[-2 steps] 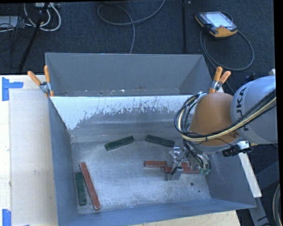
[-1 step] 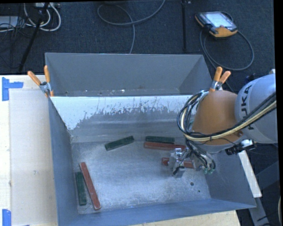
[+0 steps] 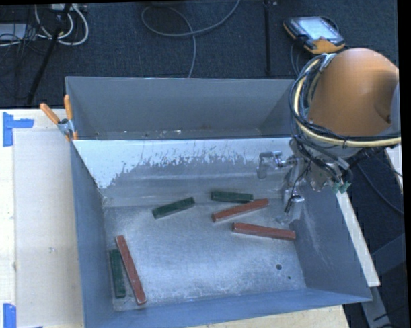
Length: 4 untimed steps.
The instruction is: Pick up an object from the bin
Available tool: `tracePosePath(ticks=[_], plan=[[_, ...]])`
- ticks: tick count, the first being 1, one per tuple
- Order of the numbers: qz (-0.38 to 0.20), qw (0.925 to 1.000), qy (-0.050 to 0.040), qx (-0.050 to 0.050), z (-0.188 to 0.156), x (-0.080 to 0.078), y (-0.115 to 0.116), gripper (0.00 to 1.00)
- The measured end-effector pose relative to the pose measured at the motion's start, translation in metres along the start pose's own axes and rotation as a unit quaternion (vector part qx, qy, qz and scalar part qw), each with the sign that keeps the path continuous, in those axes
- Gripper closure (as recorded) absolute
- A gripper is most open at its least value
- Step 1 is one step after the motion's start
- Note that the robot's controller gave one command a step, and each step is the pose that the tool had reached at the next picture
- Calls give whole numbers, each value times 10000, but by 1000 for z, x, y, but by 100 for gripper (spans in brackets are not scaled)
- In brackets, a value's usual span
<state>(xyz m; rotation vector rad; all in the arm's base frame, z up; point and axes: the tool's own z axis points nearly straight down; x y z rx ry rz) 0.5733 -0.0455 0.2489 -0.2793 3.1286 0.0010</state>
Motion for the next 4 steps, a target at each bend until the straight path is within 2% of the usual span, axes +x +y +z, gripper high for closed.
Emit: tracePosePath(ticks=[1, 2, 3, 4], plan=[[-14, 10000, -12, 1, -6, -4, -1, 0], [390, 9992, -19, 5, 47, -8, -14, 0], [1058, 9944, 1, 1, 96, -7, -46, 0], [1601, 9871, -5, 5, 144, 9, -10, 0]])
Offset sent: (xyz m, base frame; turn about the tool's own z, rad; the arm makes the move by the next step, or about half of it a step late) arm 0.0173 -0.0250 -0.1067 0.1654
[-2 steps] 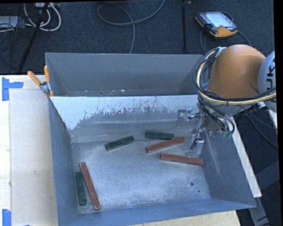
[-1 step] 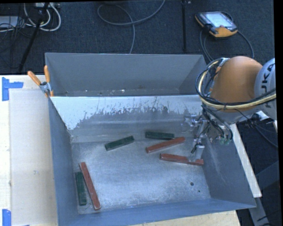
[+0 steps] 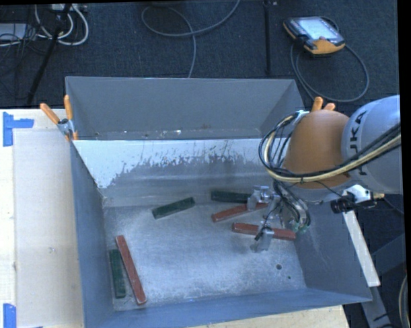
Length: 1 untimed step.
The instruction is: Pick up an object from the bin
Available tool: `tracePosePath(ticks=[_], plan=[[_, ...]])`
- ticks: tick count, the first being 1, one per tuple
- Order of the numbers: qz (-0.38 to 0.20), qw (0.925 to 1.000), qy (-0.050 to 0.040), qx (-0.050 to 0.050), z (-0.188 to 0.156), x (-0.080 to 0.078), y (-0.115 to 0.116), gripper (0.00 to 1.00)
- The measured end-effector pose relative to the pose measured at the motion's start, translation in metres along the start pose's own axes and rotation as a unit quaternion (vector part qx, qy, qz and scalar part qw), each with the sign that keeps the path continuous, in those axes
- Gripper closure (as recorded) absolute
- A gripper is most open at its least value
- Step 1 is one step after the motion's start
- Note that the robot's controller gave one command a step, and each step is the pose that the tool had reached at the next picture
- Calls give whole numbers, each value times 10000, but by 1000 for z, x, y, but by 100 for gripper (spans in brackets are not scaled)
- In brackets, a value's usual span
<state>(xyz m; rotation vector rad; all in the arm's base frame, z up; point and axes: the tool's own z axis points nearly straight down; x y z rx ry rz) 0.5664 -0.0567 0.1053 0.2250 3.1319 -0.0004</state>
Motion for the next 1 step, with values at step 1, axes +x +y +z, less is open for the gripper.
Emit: tracePosePath(ticks=[1], plan=[[205, 9998, -22, -7, 31, -8, 24, 100]])
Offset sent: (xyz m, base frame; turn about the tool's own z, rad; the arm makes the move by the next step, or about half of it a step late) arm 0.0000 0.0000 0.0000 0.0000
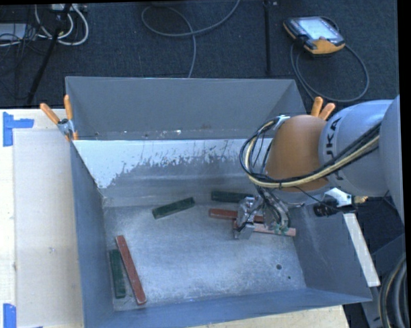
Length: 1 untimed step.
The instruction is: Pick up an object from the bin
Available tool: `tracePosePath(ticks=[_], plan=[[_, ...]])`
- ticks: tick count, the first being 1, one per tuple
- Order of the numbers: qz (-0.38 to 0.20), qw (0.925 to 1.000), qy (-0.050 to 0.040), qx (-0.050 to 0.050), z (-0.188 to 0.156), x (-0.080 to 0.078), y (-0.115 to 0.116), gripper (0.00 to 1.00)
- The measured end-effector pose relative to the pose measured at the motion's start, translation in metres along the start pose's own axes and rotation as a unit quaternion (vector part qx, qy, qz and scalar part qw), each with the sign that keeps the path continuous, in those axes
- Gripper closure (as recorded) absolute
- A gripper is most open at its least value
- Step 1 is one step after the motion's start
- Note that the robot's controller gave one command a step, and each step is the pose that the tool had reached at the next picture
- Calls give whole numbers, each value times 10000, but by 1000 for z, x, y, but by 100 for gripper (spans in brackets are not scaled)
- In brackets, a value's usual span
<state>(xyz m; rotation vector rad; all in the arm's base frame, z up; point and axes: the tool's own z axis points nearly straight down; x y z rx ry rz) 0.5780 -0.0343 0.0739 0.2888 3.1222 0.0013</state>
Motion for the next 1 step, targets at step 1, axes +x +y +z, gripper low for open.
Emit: tracePosePath(ticks=[1], plan=[[3, 10000, 0, 0, 0, 0, 0, 100]])
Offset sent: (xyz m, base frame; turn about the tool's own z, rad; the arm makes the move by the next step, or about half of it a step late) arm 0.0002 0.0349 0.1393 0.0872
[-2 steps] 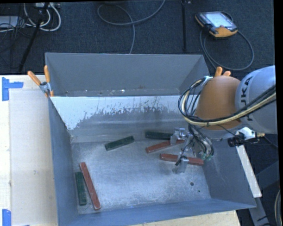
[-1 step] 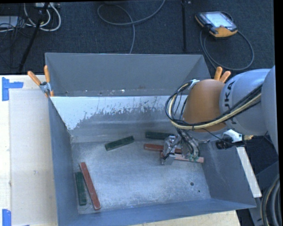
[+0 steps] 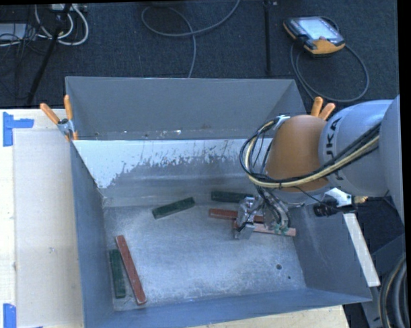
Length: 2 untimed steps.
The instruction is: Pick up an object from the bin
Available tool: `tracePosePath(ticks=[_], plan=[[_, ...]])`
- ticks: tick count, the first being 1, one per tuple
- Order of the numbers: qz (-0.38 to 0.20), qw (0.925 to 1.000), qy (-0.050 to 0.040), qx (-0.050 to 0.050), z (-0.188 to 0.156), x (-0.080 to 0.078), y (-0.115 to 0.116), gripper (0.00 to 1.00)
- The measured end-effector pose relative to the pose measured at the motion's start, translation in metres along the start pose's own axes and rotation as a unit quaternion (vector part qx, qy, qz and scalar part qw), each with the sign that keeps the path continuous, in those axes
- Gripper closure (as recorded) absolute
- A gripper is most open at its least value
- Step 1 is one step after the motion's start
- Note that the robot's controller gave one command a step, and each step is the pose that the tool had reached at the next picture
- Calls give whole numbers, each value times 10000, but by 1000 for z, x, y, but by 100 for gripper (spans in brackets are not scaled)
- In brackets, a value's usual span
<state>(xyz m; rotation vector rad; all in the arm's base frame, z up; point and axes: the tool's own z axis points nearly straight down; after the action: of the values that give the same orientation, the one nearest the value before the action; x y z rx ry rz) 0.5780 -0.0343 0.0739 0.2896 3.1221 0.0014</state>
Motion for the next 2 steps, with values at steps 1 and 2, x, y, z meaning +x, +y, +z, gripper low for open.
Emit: tracePosePath(ticks=[1, 2], plan=[[152, 9999, 64, 14, -43, 5, 10, 100], [-1314, 9913, 23, 0, 4, -22, -11, 0]])
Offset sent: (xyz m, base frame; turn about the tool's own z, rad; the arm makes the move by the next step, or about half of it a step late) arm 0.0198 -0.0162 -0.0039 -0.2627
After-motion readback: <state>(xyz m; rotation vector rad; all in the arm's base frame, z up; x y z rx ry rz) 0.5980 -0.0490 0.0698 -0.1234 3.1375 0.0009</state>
